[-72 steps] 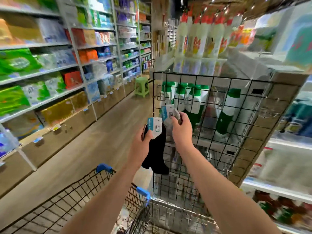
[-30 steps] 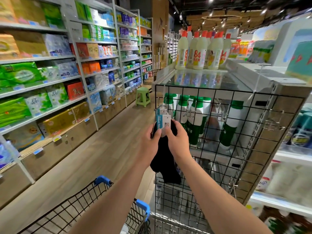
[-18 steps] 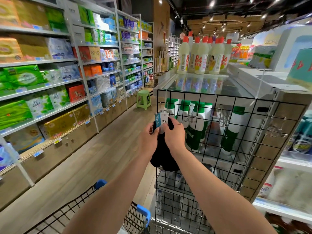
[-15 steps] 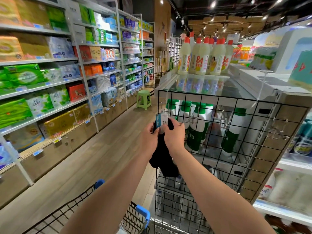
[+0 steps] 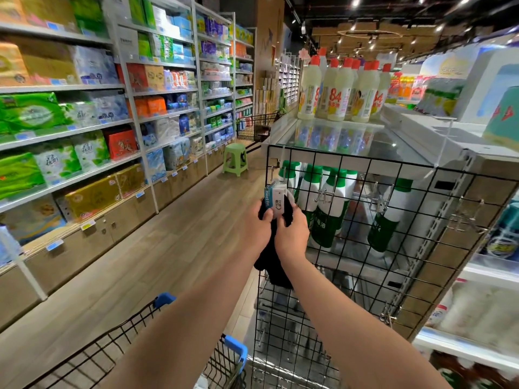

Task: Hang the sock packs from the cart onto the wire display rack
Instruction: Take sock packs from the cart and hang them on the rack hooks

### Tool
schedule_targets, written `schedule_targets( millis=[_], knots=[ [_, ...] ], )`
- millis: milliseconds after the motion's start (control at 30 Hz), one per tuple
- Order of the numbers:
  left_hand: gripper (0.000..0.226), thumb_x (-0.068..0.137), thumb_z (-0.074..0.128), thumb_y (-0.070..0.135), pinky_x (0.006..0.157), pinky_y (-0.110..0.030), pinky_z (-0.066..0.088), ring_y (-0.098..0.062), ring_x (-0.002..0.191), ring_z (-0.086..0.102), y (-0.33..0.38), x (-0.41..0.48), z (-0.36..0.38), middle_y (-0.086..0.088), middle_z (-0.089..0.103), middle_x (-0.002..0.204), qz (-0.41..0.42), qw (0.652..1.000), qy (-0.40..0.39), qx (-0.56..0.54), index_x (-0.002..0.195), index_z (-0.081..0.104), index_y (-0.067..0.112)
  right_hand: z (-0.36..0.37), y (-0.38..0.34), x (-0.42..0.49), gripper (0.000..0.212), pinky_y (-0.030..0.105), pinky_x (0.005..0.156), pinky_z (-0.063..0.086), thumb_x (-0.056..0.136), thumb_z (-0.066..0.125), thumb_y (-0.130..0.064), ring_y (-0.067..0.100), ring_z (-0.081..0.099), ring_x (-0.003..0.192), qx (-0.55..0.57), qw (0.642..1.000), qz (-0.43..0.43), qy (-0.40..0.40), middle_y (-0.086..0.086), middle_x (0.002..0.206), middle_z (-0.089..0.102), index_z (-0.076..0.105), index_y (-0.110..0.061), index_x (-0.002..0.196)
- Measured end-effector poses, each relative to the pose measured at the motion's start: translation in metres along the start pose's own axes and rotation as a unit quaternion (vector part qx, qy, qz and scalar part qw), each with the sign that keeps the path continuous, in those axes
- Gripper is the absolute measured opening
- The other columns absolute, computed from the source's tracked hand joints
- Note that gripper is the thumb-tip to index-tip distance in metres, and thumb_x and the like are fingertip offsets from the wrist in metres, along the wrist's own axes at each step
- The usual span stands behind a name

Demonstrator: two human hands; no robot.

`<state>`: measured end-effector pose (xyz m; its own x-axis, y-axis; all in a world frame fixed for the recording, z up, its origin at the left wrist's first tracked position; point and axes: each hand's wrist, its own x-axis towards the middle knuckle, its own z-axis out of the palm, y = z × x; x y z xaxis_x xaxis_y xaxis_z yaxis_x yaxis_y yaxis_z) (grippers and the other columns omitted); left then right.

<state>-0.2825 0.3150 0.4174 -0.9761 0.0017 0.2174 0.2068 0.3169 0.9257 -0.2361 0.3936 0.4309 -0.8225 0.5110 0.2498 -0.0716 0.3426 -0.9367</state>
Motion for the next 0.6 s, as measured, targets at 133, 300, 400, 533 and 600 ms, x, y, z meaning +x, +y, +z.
schedule_targets(
  millis=[133,300,400,533,600],
  knots=[
    [0.032,0.099,0.051,0.026,0.097,-0.04,0.052,-0.011,0.112,0.062,0.006,-0.013,-0.003,0.009,0.066,0.122,0.001,1.0,-0.002,-0.025,0.13,0.056,0.029,-0.003,0.006,-0.013,0.048,0.033,0.104,0.037,0.101,0.056,-0.019,0.024,0.04,0.13,-0.049,0.998,-0.013,0.029,0.005,0.142,0.042,0.045,-0.017,0.147],
    [0.039,0.089,0.049,0.036,0.092,-0.045,0.055,-0.014,0.104,0.065,-0.029,-0.051,-0.012,0.004,0.068,0.114,-0.048,0.999,0.02,-0.009,0.123,0.061,0.023,-0.003,0.025,-0.059,0.017,0.033,0.087,0.042,0.099,0.058,-0.019,0.018,0.044,0.107,-0.001,0.999,0.007,0.037,-0.003,0.109,0.052,0.055,-0.022,0.115],
    [0.028,0.097,0.052,0.027,0.093,-0.036,0.052,-0.013,0.102,0.063,-0.057,-0.086,-0.023,0.005,0.067,0.111,-0.083,0.996,0.01,0.017,0.122,0.063,0.017,0.006,0.049,-0.086,0.012,0.038,0.082,0.054,0.099,0.053,-0.022,0.02,0.061,0.096,0.018,0.994,0.089,-0.065,-0.001,0.104,0.065,0.063,-0.022,0.107],
    [0.019,0.101,0.051,0.026,0.069,-0.026,0.046,-0.009,0.073,0.056,-0.107,-0.134,-0.053,0.007,0.061,0.083,-0.147,0.987,0.007,0.06,0.1,0.066,0.013,0.026,0.077,-0.135,0.015,0.03,0.076,0.048,0.099,0.05,-0.018,0.014,0.06,0.089,-0.003,0.972,0.138,-0.189,-0.004,0.101,0.066,0.063,-0.023,0.105],
    [0.018,0.1,0.051,0.03,0.075,-0.03,0.051,-0.011,0.078,0.061,-0.135,-0.163,-0.076,0.005,0.065,0.089,-0.188,0.981,0.01,0.05,0.101,0.065,0.019,0.038,0.092,-0.162,0.013,0.03,0.079,0.05,0.1,0.052,-0.02,0.014,0.062,0.093,-0.023,0.952,0.141,-0.269,-0.004,0.104,0.068,0.063,-0.026,0.104]
  ],
)
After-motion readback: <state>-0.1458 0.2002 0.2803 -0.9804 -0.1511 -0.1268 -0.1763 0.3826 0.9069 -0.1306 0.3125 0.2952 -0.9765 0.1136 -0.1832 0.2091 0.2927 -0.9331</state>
